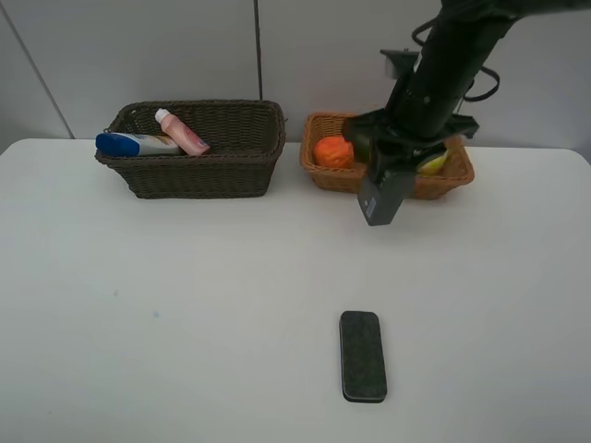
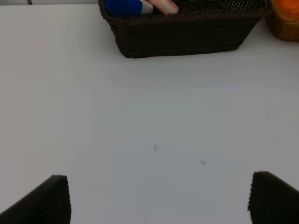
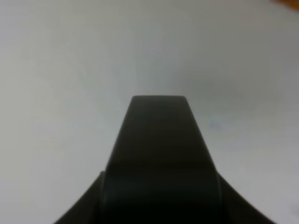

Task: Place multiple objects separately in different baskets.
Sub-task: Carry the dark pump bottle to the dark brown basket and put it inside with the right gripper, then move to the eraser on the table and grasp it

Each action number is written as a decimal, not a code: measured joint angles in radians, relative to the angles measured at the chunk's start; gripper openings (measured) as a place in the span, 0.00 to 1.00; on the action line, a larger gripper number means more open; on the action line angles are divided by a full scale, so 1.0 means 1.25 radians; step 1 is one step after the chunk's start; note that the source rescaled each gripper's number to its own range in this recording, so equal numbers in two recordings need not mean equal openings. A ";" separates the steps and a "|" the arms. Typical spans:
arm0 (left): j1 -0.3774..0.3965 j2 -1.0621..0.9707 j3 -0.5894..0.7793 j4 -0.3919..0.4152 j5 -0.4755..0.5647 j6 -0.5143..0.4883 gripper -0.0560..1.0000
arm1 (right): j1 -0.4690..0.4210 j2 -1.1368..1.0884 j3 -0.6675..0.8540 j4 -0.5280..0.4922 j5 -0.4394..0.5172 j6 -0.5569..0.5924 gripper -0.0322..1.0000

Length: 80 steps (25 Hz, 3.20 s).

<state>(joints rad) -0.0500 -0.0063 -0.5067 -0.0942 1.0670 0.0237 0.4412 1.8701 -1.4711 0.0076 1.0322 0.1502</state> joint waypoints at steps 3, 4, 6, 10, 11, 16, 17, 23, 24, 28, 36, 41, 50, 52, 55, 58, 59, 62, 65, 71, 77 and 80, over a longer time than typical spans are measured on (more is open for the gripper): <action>0.000 0.000 0.000 0.000 0.000 0.000 1.00 | 0.000 -0.015 -0.072 0.034 -0.039 -0.044 0.06; 0.000 0.000 0.000 0.000 0.000 0.000 1.00 | 0.000 -0.014 -0.091 0.055 -0.062 -0.060 0.06; 0.000 0.000 0.000 0.000 0.000 0.000 1.00 | 0.001 0.001 -0.126 0.119 -0.129 -0.114 0.06; 0.000 0.000 0.000 0.000 0.000 0.000 1.00 | 0.037 0.040 -0.160 0.243 -0.318 -0.262 0.06; 0.000 0.000 0.000 0.000 0.000 0.000 1.00 | 0.055 0.050 -0.162 0.268 -0.379 -0.293 0.06; 0.000 0.000 0.000 0.000 0.000 0.000 1.00 | 0.136 0.129 -0.162 0.307 -0.674 -0.399 0.05; 0.000 0.000 0.000 0.000 0.000 0.000 1.00 | 0.145 0.148 -0.162 0.308 -0.716 -0.404 0.05; 0.000 0.000 0.000 0.000 0.000 0.000 1.00 | 0.155 0.262 -0.162 0.323 -0.848 -0.408 0.05; 0.000 0.000 0.000 0.000 0.000 0.000 1.00 | 0.155 0.276 -0.162 0.327 -0.848 -0.409 0.05; 0.000 0.000 0.000 0.000 0.000 0.000 1.00 | 0.155 0.294 -0.162 0.368 -0.869 -0.409 0.64; 0.000 0.000 0.000 0.000 0.000 0.000 1.00 | 0.155 0.252 -0.165 0.396 -0.771 -0.409 0.98; 0.000 0.000 0.000 0.000 0.000 0.000 1.00 | 0.152 0.125 -0.168 0.381 -0.459 -0.345 0.98; 0.000 0.000 0.000 0.000 0.000 0.000 1.00 | 0.115 0.023 -0.154 0.027 0.139 -0.006 0.98; 0.000 0.000 0.000 0.000 0.000 0.000 1.00 | 0.115 0.022 -0.131 -0.006 0.146 0.021 0.98; 0.000 0.000 0.000 0.000 0.000 0.000 1.00 | 0.115 0.022 -0.073 0.011 0.147 0.031 0.98; 0.000 0.000 0.000 0.000 0.000 0.000 1.00 | 0.115 0.021 0.023 0.047 0.147 0.031 0.98; 0.000 0.000 0.000 0.000 0.000 0.000 1.00 | 0.115 0.021 0.064 0.050 0.147 0.031 0.98; 0.000 0.000 0.000 0.000 0.000 0.000 1.00 | 0.115 0.021 0.173 0.051 0.148 0.028 0.98; 0.000 0.000 0.000 0.000 0.000 0.000 1.00 | 0.115 0.021 0.268 0.095 0.121 0.021 0.98; 0.000 0.000 0.000 0.000 0.000 0.000 1.00 | 0.117 0.021 0.333 0.209 0.025 -0.020 0.98; 0.000 0.000 0.000 0.000 0.000 0.000 1.00 | 0.152 0.021 0.411 0.245 -0.102 -0.017 0.98; 0.000 0.000 0.000 0.000 0.000 0.000 1.00 | 0.166 0.021 0.416 0.262 -0.146 -0.014 0.98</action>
<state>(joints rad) -0.0500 -0.0063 -0.5067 -0.0942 1.0670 0.0237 0.6488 1.8960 -0.9510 0.3350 0.8499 0.1328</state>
